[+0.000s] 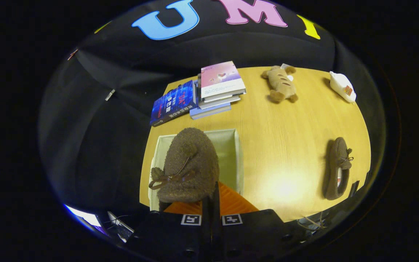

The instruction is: Open the storage box then place both shoes into the box .Put the left shoe in first, then the right shoe, with the right side of both shoes facing outward in a uniform manner.

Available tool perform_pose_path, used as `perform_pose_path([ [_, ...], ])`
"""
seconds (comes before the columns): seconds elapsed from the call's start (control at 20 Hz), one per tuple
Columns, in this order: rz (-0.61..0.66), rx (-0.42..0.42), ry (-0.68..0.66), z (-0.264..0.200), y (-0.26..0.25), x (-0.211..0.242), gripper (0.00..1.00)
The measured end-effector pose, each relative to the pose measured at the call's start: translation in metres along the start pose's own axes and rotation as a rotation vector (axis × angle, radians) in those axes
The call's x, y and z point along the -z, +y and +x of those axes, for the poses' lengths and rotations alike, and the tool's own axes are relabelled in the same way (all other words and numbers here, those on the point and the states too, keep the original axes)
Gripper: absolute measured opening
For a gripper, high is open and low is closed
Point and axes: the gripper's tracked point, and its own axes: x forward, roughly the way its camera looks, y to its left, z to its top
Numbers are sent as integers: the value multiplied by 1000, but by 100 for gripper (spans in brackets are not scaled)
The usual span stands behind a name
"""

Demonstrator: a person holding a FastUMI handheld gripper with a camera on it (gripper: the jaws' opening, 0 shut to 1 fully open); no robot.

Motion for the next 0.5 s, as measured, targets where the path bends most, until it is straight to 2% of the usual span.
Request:
perform_pose_path([
  [0.4, -31, 43, 82, 55, 36, 23, 7],
  [0.5, -21, 17, 104, 59, 44, 28, 10],
])
